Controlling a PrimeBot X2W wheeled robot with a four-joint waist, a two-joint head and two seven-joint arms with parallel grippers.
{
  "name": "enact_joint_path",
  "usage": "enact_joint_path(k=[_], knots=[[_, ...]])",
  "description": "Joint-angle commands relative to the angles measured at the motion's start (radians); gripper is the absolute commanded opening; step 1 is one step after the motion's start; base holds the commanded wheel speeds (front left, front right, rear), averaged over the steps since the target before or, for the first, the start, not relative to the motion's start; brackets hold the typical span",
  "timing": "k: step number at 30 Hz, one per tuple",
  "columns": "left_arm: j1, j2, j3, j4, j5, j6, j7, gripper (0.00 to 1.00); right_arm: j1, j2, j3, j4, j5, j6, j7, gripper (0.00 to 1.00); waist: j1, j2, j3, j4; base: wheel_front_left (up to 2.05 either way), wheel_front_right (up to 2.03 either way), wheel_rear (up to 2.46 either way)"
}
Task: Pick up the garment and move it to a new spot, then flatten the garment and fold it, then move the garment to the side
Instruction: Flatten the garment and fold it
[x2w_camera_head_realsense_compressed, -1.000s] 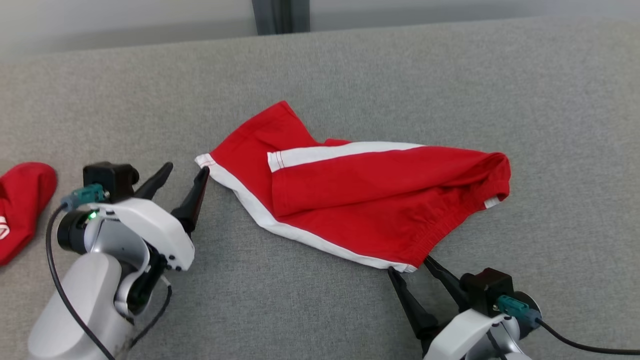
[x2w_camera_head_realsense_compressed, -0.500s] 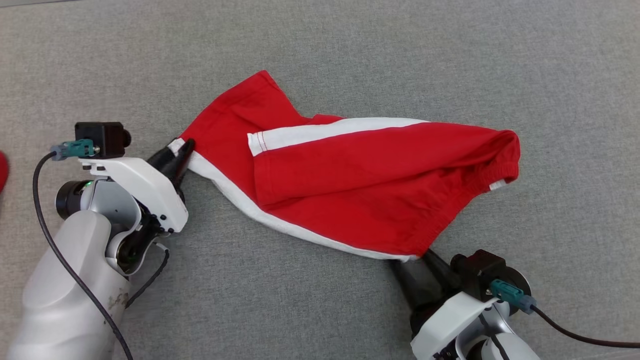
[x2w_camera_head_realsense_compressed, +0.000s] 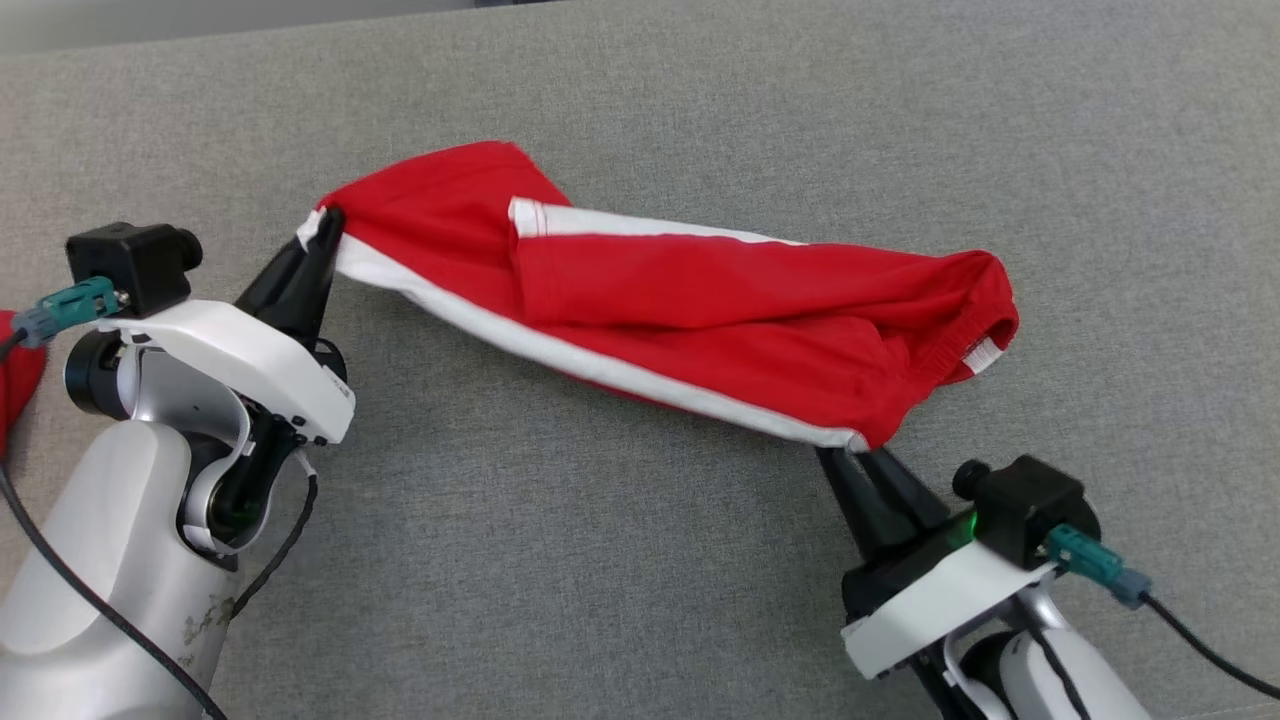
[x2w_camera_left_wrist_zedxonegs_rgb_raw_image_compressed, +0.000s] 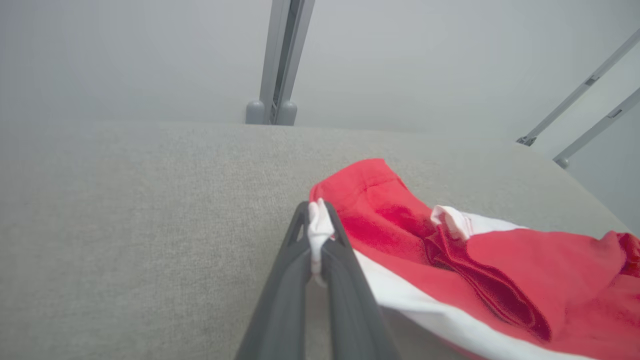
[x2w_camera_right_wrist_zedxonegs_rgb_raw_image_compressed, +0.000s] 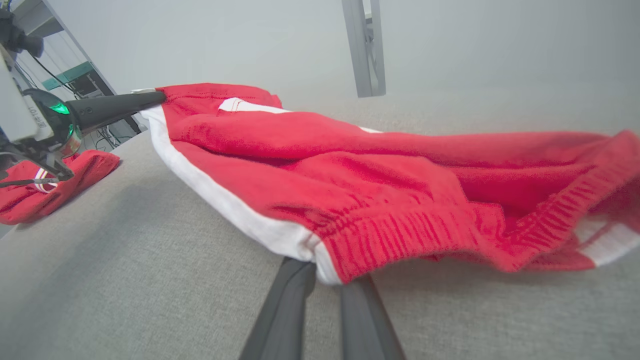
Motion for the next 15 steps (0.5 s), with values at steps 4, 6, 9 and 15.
enact_joint_path(k=[4, 6, 9, 15], knots=[[0.033, 0.015, 0.031, -0.146, 0.020, 0.047, -0.048, 0.00, -0.046, -0.005, -0.053, -0.088, -0.040, 0.000, 0.015, 0.00, 0.0000, 0.0000, -0.029, 0.001, 0.00, 0.00, 0.00], [0.041, 0.019, 0.035, -0.207, 0.030, 0.065, -0.057, 0.00, -0.074, -0.006, -0.068, -0.124, -0.056, 0.000, 0.023, 0.00, 0.0000, 0.0000, -0.043, 0.001, 0.00, 0.00, 0.00], [0.052, 0.020, 0.045, -0.292, 0.048, 0.095, -0.073, 0.00, -0.115, -0.012, -0.092, -0.166, -0.066, 0.000, 0.033, 0.00, 0.0000, 0.0000, -0.066, 0.001, 0.00, 0.00, 0.00], [0.024, 0.009, 0.064, -0.424, 0.078, 0.137, -0.120, 0.00, -0.208, -0.033, -0.146, -0.213, -0.072, 0.000, 0.046, 0.00, 0.0000, 0.0000, -0.121, 0.012, 0.00, 0.00, 0.00]])
